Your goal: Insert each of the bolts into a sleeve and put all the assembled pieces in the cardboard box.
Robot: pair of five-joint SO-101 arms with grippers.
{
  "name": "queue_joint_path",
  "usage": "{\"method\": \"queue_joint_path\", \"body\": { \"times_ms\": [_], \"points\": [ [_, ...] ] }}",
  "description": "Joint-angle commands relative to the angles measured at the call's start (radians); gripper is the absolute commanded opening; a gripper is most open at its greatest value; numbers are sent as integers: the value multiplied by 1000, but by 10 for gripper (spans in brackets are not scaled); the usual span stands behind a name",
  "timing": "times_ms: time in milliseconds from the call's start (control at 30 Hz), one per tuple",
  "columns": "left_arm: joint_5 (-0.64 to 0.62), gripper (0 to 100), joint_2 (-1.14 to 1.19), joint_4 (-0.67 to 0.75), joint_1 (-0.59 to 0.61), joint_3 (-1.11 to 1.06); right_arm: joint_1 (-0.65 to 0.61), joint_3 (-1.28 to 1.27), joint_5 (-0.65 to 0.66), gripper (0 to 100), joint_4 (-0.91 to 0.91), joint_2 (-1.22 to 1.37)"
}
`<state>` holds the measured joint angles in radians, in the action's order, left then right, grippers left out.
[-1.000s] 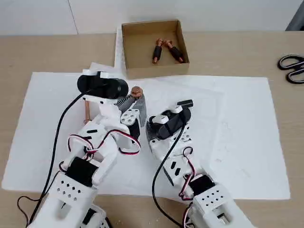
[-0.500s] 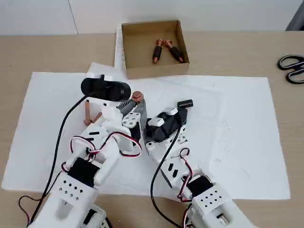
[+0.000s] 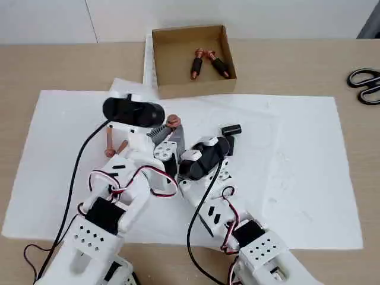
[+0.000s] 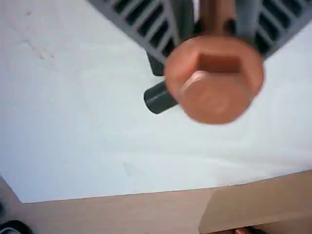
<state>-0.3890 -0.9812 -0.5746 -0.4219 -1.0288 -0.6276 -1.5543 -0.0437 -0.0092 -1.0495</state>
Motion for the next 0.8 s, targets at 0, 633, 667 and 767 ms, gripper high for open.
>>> {"method": "queue_joint_path", "body": {
  "times_ms": [0, 633, 667, 767],
  "points": [
    [-6, 6, -25, 15, -5, 7, -1, 12, -8, 4, -19, -25],
    [-6, 6, -23, -86, -6, 5, -1, 12, -6, 4, -18, -25],
    [-6, 6, -23, -92, -6, 5, -1, 12, -6, 4, -18, -25],
    [-6, 6, -23, -112, -6, 4, -1, 11, -6, 4, -18, -25]
  ]
}}
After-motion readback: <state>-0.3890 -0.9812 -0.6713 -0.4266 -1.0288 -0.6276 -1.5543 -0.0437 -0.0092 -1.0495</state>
